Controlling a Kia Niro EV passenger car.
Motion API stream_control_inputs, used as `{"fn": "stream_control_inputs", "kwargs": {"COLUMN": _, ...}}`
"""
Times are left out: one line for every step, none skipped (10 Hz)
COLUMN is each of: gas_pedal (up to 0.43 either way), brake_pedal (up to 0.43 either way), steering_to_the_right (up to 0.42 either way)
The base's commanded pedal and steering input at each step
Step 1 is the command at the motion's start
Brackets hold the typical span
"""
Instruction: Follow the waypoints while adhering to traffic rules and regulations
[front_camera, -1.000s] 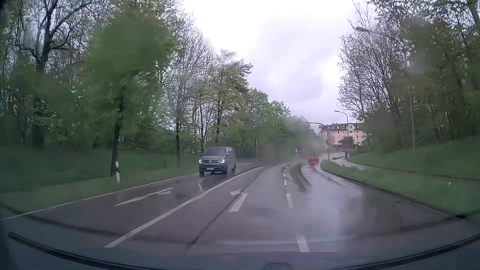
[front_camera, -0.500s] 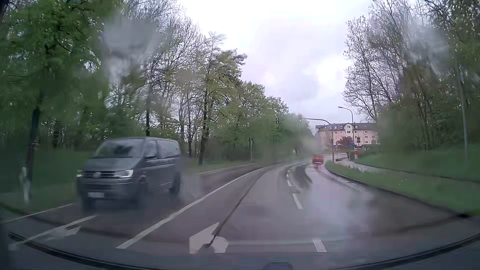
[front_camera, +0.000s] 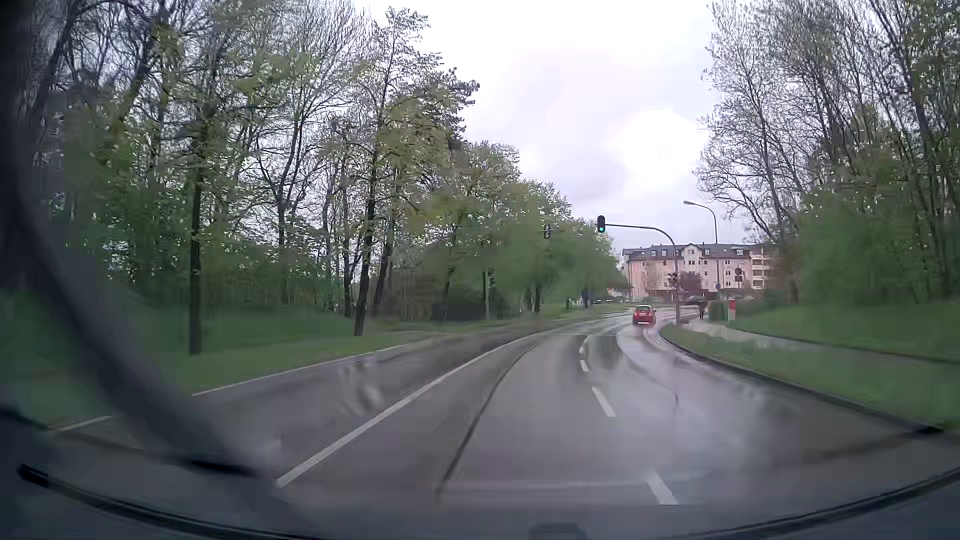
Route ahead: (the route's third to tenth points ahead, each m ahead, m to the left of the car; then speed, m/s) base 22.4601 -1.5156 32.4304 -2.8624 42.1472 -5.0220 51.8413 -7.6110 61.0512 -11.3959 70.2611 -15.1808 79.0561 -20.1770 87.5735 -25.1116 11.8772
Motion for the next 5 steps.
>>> {"fn": "stream_control_inputs", "kwargs": {"gas_pedal": 0.067, "brake_pedal": 0.0, "steering_to_the_right": 0.018}}
{"fn": "stream_control_inputs", "kwargs": {"gas_pedal": 0.067, "brake_pedal": 0.0, "steering_to_the_right": 0.021}}
{"fn": "stream_control_inputs", "kwargs": {"gas_pedal": 0.067, "brake_pedal": 0.0, "steering_to_the_right": 0.022}}
{"fn": "stream_control_inputs", "kwargs": {"gas_pedal": 0.067, "brake_pedal": 0.0, "steering_to_the_right": 0.024}}
{"fn": "stream_control_inputs", "kwargs": {"gas_pedal": 0.067, "brake_pedal": 0.0, "steering_to_the_right": 0.026}}
